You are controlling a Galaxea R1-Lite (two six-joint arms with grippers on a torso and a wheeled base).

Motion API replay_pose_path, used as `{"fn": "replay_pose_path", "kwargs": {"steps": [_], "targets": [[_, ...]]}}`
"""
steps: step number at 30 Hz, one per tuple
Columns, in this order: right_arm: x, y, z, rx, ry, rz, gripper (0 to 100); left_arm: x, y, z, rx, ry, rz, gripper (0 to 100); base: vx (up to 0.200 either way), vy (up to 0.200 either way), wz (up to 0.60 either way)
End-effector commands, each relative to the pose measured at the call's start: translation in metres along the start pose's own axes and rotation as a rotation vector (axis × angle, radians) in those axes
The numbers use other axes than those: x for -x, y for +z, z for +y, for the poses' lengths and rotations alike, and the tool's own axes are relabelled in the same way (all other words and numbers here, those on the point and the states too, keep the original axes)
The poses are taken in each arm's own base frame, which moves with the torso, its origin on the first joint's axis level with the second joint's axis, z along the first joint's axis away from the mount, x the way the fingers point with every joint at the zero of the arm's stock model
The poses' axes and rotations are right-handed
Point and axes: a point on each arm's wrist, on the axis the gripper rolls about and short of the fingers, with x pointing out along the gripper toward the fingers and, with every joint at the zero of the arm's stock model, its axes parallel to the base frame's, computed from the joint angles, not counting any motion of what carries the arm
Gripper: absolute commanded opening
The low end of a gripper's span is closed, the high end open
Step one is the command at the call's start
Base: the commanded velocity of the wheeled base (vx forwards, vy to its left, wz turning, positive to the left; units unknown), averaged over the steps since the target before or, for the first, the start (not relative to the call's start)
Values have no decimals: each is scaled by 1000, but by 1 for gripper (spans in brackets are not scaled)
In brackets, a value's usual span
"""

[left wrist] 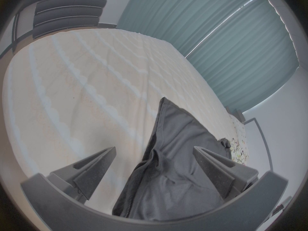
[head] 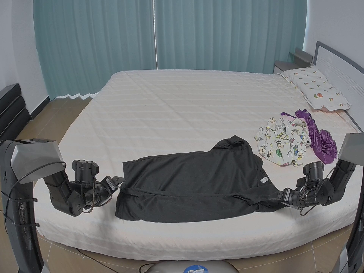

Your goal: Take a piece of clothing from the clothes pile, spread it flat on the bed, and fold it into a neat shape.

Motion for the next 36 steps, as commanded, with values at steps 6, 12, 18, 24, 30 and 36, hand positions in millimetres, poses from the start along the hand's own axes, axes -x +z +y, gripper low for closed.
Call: {"fn": "replay_pose_path", "kwargs": {"steps": [6,12,18,24,30,36], "targets": [[-2,-3,1,6,-2,11,100,9,-22,0,-72,-11,94,100,0,0,0],[-2,-3,1,7,-3,12,100,13,-33,-2,-97,-6,128,100,0,0,0],[-2,-4,1,8,-4,13,100,17,-43,6,-196,16,166,100,0,0,0],[-3,-4,1,7,-5,16,100,25,-49,14,-214,44,201,0,0,0,0],[-3,-4,1,9,-5,16,100,26,-49,18,-249,55,206,0,0,0,0],[-3,-4,1,9,-5,16,100,32,-41,18,-241,60,191,0,0,0,0]]}}
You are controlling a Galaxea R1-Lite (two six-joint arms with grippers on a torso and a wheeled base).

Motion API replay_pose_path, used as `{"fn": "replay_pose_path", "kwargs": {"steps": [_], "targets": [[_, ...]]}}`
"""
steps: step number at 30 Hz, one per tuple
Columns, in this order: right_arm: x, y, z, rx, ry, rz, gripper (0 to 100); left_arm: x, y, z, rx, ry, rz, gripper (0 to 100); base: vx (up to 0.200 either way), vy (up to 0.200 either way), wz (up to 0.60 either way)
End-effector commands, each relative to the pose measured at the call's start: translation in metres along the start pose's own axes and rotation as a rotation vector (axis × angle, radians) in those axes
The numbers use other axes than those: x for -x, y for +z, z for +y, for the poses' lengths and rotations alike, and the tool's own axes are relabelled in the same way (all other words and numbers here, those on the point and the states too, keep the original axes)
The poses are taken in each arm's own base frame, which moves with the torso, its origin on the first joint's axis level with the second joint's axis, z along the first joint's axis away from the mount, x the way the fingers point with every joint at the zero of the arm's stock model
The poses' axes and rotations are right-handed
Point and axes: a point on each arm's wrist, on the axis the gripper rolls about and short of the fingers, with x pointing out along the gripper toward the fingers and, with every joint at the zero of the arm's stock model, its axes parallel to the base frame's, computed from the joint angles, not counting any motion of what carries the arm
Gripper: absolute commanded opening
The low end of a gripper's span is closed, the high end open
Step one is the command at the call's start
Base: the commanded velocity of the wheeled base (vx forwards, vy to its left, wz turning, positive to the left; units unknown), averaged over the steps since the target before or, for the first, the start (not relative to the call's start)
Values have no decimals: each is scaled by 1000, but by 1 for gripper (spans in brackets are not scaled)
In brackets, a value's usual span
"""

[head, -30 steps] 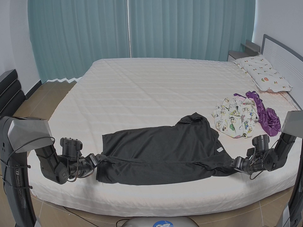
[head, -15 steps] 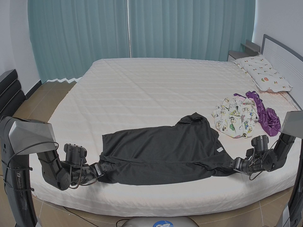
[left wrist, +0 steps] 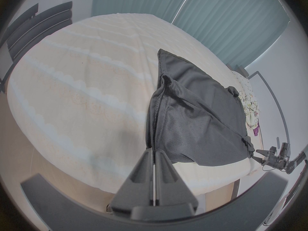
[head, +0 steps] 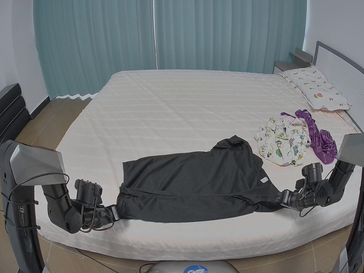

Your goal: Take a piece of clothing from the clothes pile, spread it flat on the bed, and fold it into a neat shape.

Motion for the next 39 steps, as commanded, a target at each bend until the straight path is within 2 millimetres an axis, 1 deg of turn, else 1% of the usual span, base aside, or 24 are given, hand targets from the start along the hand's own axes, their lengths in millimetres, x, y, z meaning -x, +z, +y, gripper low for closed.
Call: {"fn": "replay_pose_path", "kwargs": {"steps": [1,3,4,6,8,21,22,27,31,32,35,39], "targets": [[0,0,0,0,0,1,100,8,5,1,9,8,-6,0,0,0,0],[0,0,0,0,0,1,100,8,5,1,10,8,-5,0,0,0,0],[0,0,0,0,0,1,100,16,8,2,13,23,13,0,0,0,0],[0,0,0,2,0,1,100,23,9,3,-23,38,39,0,0,0,0],[0,0,0,2,0,1,100,25,7,5,-41,49,64,0,0,0,0],[0,0,0,2,0,1,100,22,5,8,-47,78,117,0,0,0,0],[0,0,0,2,0,1,100,22,5,9,-44,78,118,100,0,0,0],[0,1,1,-6,2,-5,100,23,10,7,-37,64,99,100,0,0,0],[0,2,1,-5,5,-7,100,28,22,2,-27,21,55,100,0,0,0],[0,2,1,-5,4,-8,100,32,26,2,-4,-5,47,100,0,0,0],[0,2,1,-5,4,-8,100,35,31,-1,37,-44,41,100,0,0,0],[0,2,1,-6,3,-6,100,32,36,-3,82,-50,31,100,0,0,0]]}}
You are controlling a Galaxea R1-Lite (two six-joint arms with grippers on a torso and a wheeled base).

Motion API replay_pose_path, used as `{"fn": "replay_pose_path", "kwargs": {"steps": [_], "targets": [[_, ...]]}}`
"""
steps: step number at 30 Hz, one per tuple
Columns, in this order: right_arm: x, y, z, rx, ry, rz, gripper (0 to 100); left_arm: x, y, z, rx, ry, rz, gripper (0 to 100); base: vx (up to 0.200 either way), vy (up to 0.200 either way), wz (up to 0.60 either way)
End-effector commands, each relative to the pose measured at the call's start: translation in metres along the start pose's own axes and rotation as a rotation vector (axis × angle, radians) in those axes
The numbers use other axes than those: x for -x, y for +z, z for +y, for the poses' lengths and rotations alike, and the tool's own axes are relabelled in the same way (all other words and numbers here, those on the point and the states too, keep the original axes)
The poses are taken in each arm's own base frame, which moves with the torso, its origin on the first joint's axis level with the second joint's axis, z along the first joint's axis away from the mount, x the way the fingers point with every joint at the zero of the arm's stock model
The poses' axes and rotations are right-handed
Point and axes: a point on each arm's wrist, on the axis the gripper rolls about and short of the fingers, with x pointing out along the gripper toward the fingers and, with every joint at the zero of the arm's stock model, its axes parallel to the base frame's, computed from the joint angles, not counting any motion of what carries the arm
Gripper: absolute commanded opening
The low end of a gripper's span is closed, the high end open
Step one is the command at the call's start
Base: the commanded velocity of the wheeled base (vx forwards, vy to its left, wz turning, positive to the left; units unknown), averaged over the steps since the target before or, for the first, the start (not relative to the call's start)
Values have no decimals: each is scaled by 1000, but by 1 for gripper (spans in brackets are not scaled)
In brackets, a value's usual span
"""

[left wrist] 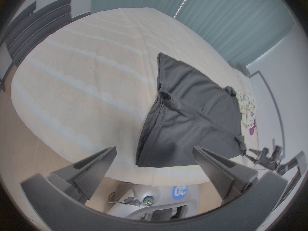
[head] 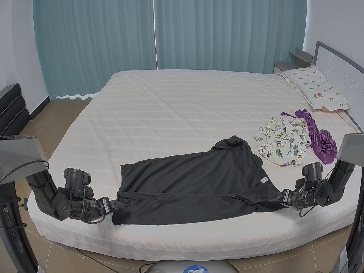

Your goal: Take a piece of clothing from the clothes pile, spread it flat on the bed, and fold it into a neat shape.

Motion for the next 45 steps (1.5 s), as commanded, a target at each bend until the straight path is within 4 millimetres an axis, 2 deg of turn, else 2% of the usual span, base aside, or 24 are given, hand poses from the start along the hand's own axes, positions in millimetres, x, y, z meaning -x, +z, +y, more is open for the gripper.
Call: {"fn": "replay_pose_path", "kwargs": {"steps": [1,17,26,32,38,45], "targets": [[0,0,0,0,1,-1,100,2,7,-4,14,-18,-28,100,0,0,0],[0,2,1,3,4,-7,100,1,7,-6,9,-23,-27,100,0,-188,0],[0,2,1,3,4,-7,100,1,8,-7,9,-27,-34,100,0,0,0],[0,1,0,4,1,-5,100,2,16,-10,38,-32,-66,100,0,0,0],[0,1,1,7,2,-4,100,0,18,-10,62,-35,-72,100,200,0,0],[0,1,1,8,2,-4,100,0,25,-13,112,-49,-94,100,0,0,0]]}}
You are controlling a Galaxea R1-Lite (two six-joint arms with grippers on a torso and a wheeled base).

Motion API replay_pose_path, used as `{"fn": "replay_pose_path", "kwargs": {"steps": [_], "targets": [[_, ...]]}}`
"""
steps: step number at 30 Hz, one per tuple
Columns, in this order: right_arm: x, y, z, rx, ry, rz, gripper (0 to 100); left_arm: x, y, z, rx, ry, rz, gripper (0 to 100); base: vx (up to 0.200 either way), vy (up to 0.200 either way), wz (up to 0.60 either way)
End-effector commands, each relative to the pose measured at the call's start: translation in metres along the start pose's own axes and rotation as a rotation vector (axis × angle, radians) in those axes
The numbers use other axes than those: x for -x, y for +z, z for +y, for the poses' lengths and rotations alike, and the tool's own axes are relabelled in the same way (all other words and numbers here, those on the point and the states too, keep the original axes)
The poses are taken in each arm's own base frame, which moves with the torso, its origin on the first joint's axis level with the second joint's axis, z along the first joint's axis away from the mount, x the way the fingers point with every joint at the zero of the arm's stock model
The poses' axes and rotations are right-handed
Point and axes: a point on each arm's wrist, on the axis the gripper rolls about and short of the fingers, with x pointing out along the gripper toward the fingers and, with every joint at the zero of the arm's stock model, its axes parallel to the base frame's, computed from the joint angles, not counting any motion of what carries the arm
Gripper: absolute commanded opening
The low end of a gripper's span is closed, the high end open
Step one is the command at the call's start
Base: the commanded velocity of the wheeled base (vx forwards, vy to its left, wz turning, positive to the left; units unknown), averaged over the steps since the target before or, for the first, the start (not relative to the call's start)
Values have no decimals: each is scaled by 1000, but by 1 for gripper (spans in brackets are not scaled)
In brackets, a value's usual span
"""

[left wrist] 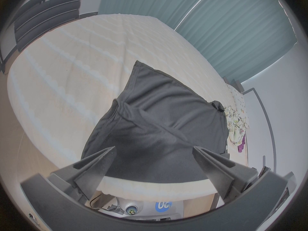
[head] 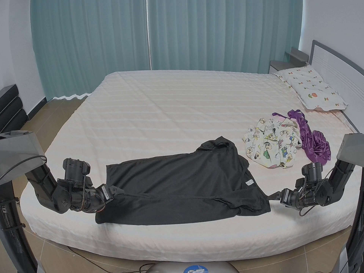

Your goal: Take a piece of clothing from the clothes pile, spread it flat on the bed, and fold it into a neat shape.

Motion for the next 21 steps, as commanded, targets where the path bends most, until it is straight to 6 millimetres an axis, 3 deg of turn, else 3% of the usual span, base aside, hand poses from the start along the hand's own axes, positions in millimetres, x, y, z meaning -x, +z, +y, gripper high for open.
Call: {"fn": "replay_pose_path", "kwargs": {"steps": [1,17,21], "targets": [[0,0,0,1,0,1,100,-2,4,-2,26,-9,-15,100,0,0,0],[-2,-3,1,5,1,11,100,-2,9,-2,38,-9,-30,100,0,0,0],[-2,-3,2,7,0,13,100,-2,9,-2,36,-8,-29,100,200,0,0]]}}
